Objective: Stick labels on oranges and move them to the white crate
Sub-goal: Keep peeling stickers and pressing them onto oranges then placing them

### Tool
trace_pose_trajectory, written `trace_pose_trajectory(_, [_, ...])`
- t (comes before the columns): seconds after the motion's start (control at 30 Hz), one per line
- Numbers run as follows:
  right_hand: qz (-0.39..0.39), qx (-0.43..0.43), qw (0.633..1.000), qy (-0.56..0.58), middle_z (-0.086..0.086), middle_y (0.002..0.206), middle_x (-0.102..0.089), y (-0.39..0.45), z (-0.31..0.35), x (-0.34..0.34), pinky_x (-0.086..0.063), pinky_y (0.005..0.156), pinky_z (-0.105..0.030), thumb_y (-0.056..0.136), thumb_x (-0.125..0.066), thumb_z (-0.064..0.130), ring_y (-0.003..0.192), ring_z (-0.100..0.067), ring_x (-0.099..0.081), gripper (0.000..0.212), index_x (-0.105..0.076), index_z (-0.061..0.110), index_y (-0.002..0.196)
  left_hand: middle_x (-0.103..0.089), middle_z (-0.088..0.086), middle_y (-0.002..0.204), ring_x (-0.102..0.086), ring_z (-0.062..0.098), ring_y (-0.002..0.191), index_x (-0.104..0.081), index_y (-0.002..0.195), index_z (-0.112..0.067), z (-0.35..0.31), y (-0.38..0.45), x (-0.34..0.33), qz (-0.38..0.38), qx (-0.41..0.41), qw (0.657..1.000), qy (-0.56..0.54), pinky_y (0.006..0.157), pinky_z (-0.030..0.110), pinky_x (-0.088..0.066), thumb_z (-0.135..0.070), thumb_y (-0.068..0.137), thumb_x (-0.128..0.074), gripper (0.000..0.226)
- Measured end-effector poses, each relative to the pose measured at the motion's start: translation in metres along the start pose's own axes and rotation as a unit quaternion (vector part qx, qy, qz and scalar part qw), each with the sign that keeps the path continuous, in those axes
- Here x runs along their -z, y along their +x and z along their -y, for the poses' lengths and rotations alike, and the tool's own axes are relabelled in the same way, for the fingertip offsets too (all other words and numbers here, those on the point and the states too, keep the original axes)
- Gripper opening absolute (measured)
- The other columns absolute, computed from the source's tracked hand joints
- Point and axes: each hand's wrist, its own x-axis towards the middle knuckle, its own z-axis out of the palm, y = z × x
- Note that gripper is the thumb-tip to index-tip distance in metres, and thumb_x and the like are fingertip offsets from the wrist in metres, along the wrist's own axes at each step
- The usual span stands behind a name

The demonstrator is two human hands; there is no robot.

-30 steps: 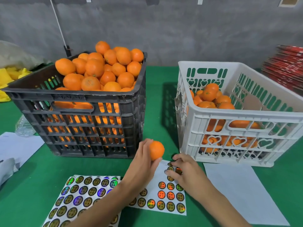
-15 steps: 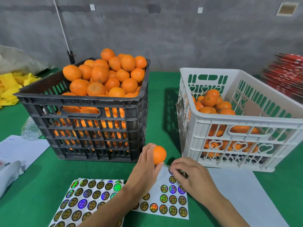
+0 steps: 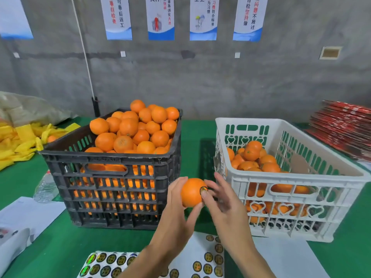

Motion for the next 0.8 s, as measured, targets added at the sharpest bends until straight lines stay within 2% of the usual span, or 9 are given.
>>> trace_pose_trajectory(0.1, [0.061,-0.037,0.992,0.107,0.027,0.127,-0.065,0.012,0.038,0.008,-0.055,0.088,-0.016,0.081,-0.075,0.062,0.118,-0.002,-0.063,0.061,-0.057,0.048,0.137,-0.025,-0.017,0.156,-0.041,0.013,0.14,-0.025,0.15,-0.042,-0.026,0.02,0.01,-0.01,-0.041,0.999,-0.014,0.102,0.029,-0.051,-0.041,0.096,-0.063,0.066])
trace_pose_trajectory(0.23, [0.077,-0.025,0.973,0.214,0.013,0.117,-0.072,0.033,0.079,0.016,-0.061,0.078,-0.027,0.083,-0.076,0.043,0.104,-0.016,-0.073,0.046,-0.064,0.043,0.128,-0.018,-0.026,0.159,-0.043,0.002,0.138,-0.012,0.154,-0.048,-0.058,0.06,0.015,0.034,-0.068,0.997,-0.01,0.104,0.016,-0.045,-0.042,0.1,-0.055,0.069])
trace_pose_trajectory(0.3, [0.024,0.053,0.988,0.145,0.019,0.113,-0.069,0.046,0.09,0.022,-0.059,0.075,-0.022,0.086,-0.078,0.034,0.097,-0.004,-0.072,0.044,-0.063,0.038,0.127,-0.014,-0.024,0.163,-0.029,-0.003,0.147,-0.011,0.157,-0.039,-0.067,0.08,0.014,0.047,-0.099,0.993,0.044,0.116,0.016,-0.033,-0.039,0.101,-0.054,0.071])
trace_pose_trajectory(0.37, [-0.05,0.125,0.991,-0.009,0.022,0.117,-0.062,0.06,0.094,0.03,-0.057,0.077,-0.02,0.088,-0.079,0.032,0.097,0.002,-0.066,0.043,-0.059,0.039,0.125,-0.013,-0.016,0.166,-0.014,-0.004,0.151,-0.015,0.159,-0.027,-0.072,0.099,0.012,0.044,-0.139,0.98,0.133,0.123,0.019,-0.019,-0.036,0.102,-0.055,0.07])
trace_pose_trajectory(0.47, [-0.129,0.177,0.93,-0.297,0.016,0.139,-0.048,0.079,0.088,0.045,-0.059,0.074,-0.032,0.093,-0.072,0.032,0.096,-0.005,-0.064,0.044,-0.053,0.042,0.131,-0.021,-0.007,0.165,-0.017,0.004,0.152,-0.029,0.155,-0.019,-0.078,0.119,0.014,0.041,-0.144,0.964,0.218,0.124,0.024,-0.018,-0.042,0.102,-0.054,0.063])
trace_pose_trajectory(0.53, [-0.139,0.196,0.882,-0.406,0.008,0.151,-0.043,0.088,0.078,0.055,-0.059,0.069,-0.039,0.096,-0.067,0.024,0.1,-0.02,-0.065,0.041,-0.055,0.033,0.134,-0.036,0.0,0.158,-0.03,0.014,0.148,-0.038,0.151,-0.016,-0.078,0.129,0.021,0.052,-0.131,0.954,0.264,0.122,0.028,-0.025,-0.043,0.101,-0.055,0.059])
trace_pose_trajectory(0.63, [-0.13,0.182,0.886,-0.406,0.0,0.152,-0.048,0.098,0.06,0.065,-0.058,0.09,-0.041,0.099,-0.059,0.006,0.117,-0.026,-0.063,0.035,-0.066,0.018,0.13,-0.051,0.008,0.146,-0.046,0.025,0.136,-0.045,0.145,-0.011,-0.071,0.147,0.041,0.062,-0.074,0.943,0.319,0.112,0.035,-0.037,-0.042,0.101,-0.055,0.055])
trace_pose_trajectory(0.7, [-0.126,0.171,0.895,-0.391,0.0,0.149,-0.054,0.101,0.05,0.063,-0.048,0.105,-0.036,0.095,-0.056,-0.006,0.126,-0.024,-0.059,0.039,-0.07,0.012,0.127,-0.06,0.013,0.133,-0.055,0.032,0.124,-0.054,0.134,-0.009,-0.061,0.161,0.059,0.055,-0.016,0.946,0.319,0.099,0.041,-0.046,-0.035,0.103,-0.053,0.041])
trace_pose_trajectory(0.8, [-0.119,0.2,0.9,-0.37,0.0,0.143,-0.06,0.104,0.049,0.048,-0.038,0.11,-0.025,0.096,-0.059,-0.002,0.128,-0.017,-0.059,0.036,-0.071,0.012,0.127,-0.066,0.018,0.113,-0.061,0.035,0.103,-0.059,0.113,-0.004,-0.045,0.185,0.088,0.116,0.132,0.922,0.345,0.078,0.036,-0.046,-0.023,0.104,-0.048,0.024])
